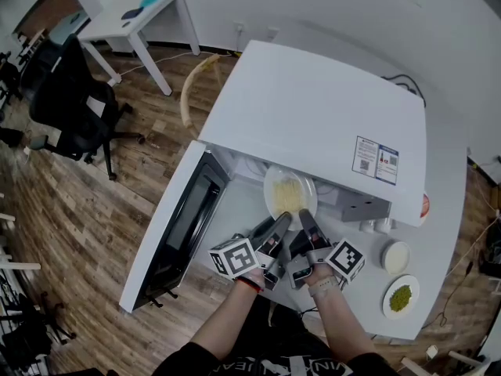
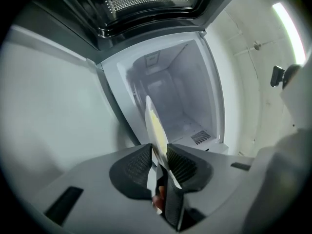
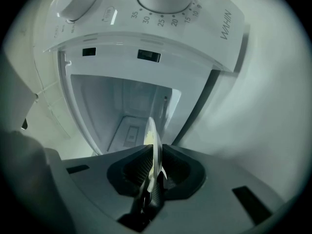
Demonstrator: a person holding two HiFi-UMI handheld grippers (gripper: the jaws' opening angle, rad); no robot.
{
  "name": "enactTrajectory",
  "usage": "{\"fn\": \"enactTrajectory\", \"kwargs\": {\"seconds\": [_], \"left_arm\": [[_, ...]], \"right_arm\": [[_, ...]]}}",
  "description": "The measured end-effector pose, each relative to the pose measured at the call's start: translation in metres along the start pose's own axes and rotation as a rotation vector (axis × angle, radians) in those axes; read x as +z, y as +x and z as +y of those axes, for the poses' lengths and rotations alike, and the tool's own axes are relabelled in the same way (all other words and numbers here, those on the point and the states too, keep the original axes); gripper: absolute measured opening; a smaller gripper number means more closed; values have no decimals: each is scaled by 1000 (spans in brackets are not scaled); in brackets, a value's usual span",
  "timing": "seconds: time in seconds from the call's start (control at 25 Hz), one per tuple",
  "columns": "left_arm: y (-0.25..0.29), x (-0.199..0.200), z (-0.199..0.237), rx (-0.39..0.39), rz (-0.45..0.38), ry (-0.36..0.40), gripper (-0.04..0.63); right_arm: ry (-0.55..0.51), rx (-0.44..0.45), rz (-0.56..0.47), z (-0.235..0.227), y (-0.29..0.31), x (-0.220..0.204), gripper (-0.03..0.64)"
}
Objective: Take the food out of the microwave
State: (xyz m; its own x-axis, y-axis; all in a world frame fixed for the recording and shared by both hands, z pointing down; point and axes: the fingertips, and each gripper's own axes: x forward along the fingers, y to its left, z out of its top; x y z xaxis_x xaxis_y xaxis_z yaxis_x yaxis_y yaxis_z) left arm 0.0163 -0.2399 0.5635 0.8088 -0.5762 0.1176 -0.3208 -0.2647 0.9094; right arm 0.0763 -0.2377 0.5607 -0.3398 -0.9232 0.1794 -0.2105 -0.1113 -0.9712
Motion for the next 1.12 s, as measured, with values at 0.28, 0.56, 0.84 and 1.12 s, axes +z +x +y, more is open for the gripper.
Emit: {"fn": "enactTrajectory", "kwargs": {"seconds": [0.28,0.56,0.84,1.12], "left_arm": [[-2,-1,-3,-17,7,-34,92],[-9,-1,-12,-12,-3,3,92],[-22,-14,-17,17,-5,11,91],[-36,-26,-30,9,-19,3,89]], "right_arm": [[-26,-6,12,-3,1,1,54],[-24,8,16,5,-8,-4,52],[-31,-5,35,8,-26,-12,53],[-27,3,53,11,-46,-23,52]]}}
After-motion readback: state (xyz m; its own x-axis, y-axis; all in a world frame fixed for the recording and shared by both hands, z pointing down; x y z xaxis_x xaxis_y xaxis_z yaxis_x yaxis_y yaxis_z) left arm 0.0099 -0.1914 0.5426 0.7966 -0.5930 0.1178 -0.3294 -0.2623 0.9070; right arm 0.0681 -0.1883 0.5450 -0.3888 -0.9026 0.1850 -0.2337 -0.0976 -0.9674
